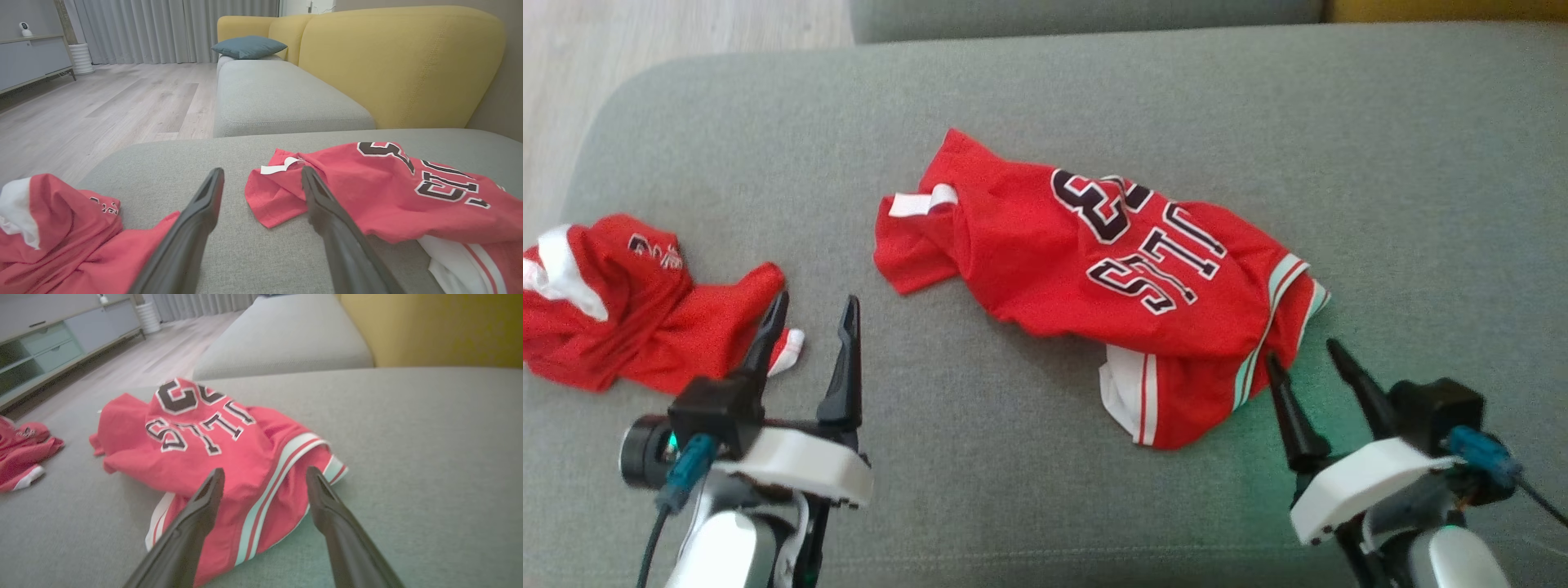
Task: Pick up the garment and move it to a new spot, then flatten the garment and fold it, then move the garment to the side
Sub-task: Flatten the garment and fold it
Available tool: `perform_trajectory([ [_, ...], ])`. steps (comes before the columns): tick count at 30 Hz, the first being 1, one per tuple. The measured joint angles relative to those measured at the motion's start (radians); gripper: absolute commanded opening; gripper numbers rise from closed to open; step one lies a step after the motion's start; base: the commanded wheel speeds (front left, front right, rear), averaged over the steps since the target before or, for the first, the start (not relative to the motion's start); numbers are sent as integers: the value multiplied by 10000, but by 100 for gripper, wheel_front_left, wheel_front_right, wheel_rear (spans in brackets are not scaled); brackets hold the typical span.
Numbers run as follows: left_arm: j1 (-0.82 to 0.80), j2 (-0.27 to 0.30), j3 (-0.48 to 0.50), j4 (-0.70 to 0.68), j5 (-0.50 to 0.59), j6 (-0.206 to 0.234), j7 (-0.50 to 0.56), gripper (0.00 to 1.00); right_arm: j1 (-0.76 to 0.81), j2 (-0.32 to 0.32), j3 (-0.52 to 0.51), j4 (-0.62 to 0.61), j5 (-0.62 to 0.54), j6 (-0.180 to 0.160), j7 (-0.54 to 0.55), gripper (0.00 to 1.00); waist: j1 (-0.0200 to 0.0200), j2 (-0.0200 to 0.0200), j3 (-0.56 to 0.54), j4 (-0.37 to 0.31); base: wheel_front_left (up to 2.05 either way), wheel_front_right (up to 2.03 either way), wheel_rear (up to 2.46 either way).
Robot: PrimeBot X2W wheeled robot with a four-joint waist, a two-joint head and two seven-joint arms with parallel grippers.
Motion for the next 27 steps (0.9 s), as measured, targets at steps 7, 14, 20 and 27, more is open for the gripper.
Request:
perform_trajectory([
  [7,-587,-38,-155,-59,13,-15,-46,100,-162,2,299,1227,171,0,61,100,0,0,606,213,0,0,0],
  [14,-801,-61,-282,-33,13,-58,-199,100,-1107,-2,577,2042,477,0,-240,0,0,0,1014,436,0,0,0],
  [20,-909,-59,-282,67,13,-44,-280,100,-1258,-8,754,1764,522,0,-771,0,0,0,986,413,0,0,0],
  [27,-903,-48,-270,69,13,17,-288,100,-1258,-299,1918,144,522,0,-934,0,0,0,756,227,0,0,0],
])
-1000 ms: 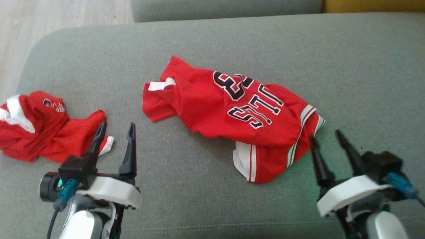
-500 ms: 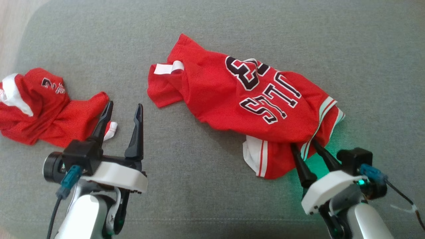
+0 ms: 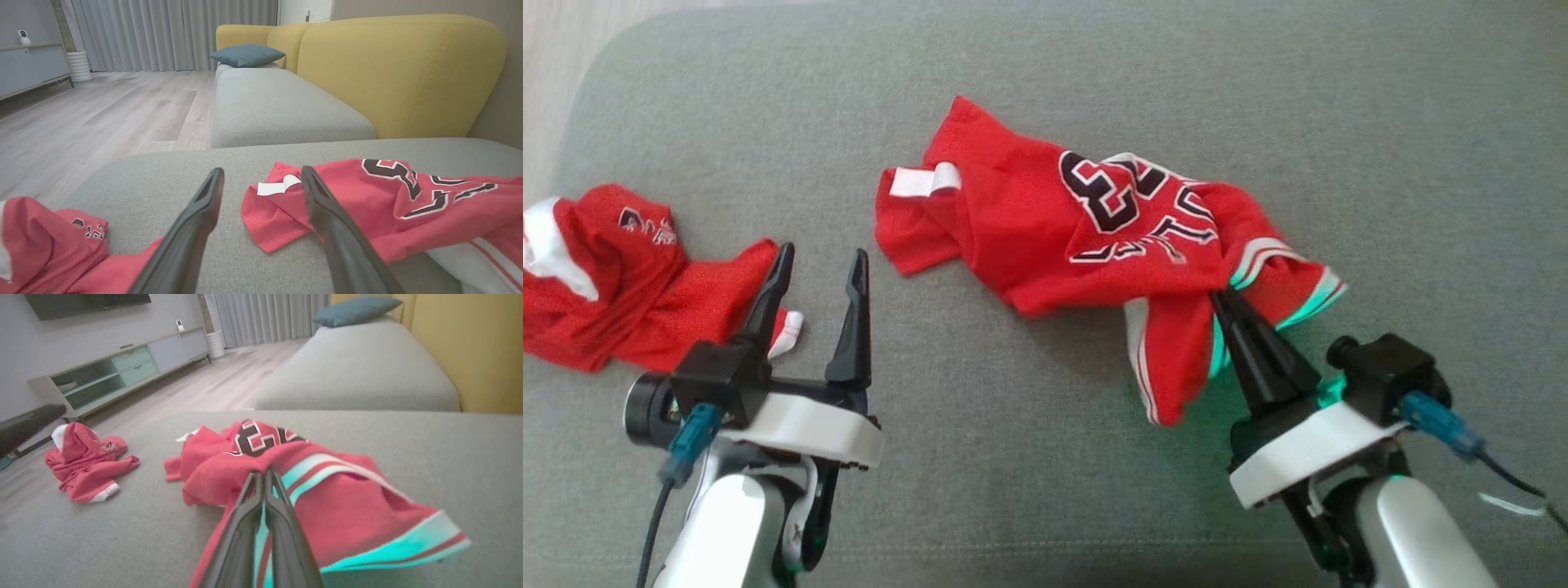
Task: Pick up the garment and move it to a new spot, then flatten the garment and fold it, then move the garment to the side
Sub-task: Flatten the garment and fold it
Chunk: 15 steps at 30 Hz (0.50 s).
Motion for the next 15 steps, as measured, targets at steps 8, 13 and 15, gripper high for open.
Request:
perform_trajectory([
  [8,12,10,15,-15,-13,157,0,100,-128,-627,589,-2713,297,0,267,0,0,0,-154,-214,0,0,0],
  [13,0,8,4,-56,-13,159,-6,100,-979,-759,403,-3714,554,0,665,0,0,0,29,-232,0,0,0],
  [15,-28,0,-19,-65,-13,159,-82,100,-1234,-920,35,-3651,575,0,738,0,0,0,160,-205,0,0,0],
])
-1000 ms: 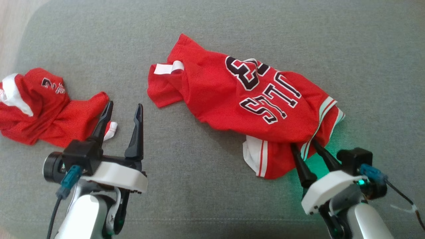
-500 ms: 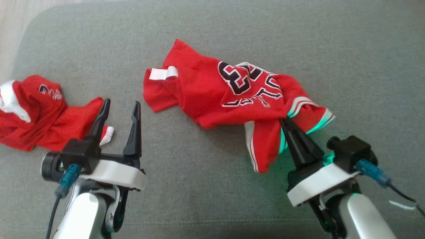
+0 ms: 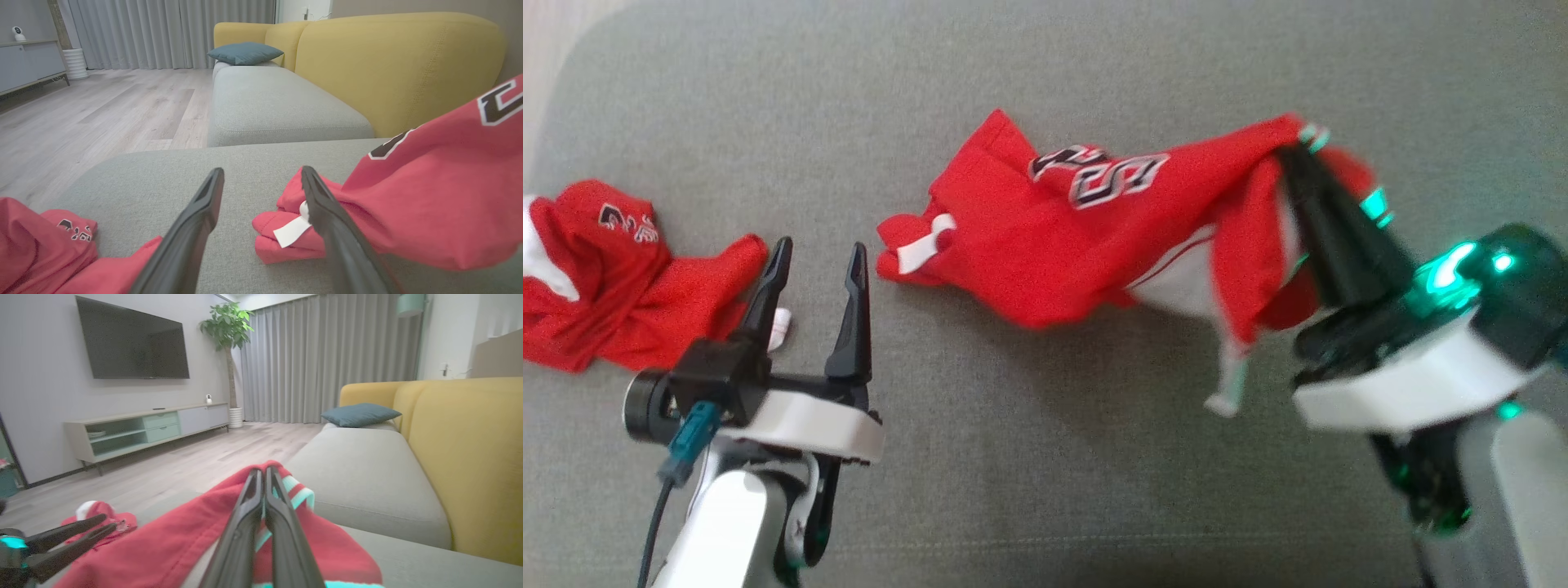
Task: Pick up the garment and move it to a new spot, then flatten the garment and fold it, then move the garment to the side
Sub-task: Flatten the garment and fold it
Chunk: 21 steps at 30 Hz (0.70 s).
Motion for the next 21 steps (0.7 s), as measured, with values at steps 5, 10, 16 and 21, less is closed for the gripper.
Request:
perform_trajectory([
  [5,-419,-77,-109,4,0,-81,-96,100,-703,-219,-817,1064,153,0,84,0,0,0,519,134,0,0,0],
  [10,-1238,-284,-366,36,0,-201,-265,100,-2016,-644,-1444,2686,414,0,-48,0,1,0,1423,400,0,0,0],
  [16,-1885,-416,-477,309,12,-360,-453,100,-3319,-1028,-1847,4711,779,0,-387,0,2,0,2336,725,0,0,0],
  [21,-2251,-525,-619,585,12,-447,-617,100,-4082,-1317,-1914,6543,1037,0,-790,0,4,0,2776,962,0,0,0],
])
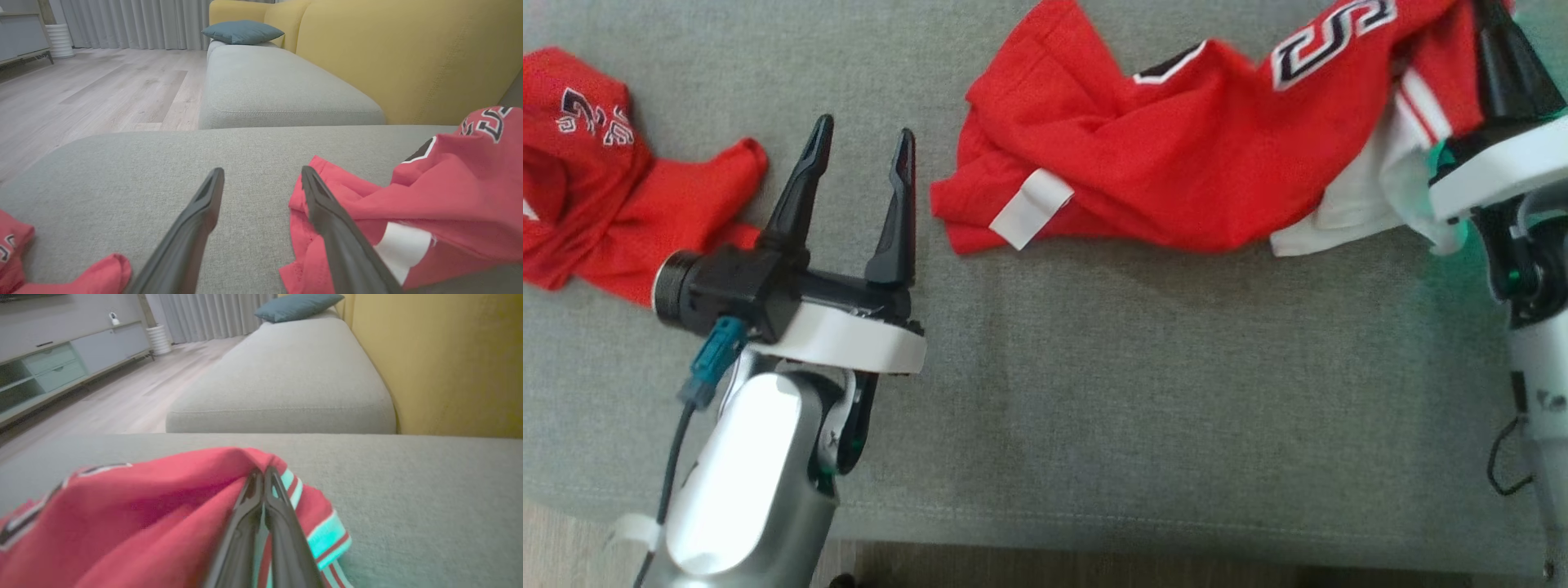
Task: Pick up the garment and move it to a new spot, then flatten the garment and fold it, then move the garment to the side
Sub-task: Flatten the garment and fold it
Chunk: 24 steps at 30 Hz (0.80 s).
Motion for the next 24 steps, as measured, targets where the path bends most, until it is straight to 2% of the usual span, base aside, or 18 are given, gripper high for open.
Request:
perform_trajectory([
  [1,-34,-17,-19,44,0,0,-10,100,-78,-13,-4,303,8,0,-84,38,0,0,29,24,0,0,0],
  [2,-45,-23,-23,102,0,0,-31,100,-134,-13,6,583,17,0,-194,100,0,0,33,25,0,0,0],
  [6,-43,-25,-25,311,0,-4,-86,100,-169,-10,-58,1237,-44,0,-861,100,-3,0,-136,-62,0,0,0],
  [11,-13,-19,-10,449,0,4,-169,100,81,38,-313,1080,-401,0,-1553,100,-3,0,-441,-188,0,0,0],
  [18,425,56,107,493,-13,111,-171,100,1987,644,-815,-915,-1572,0,-1956,100,-3,0,-1145,-469,0,0,0],
  [24,930,257,209,430,-107,272,-157,100,3804,1547,-955,-2527,-2050,0,-1503,100,-4,1,-1748,-666,0,0,0],
])
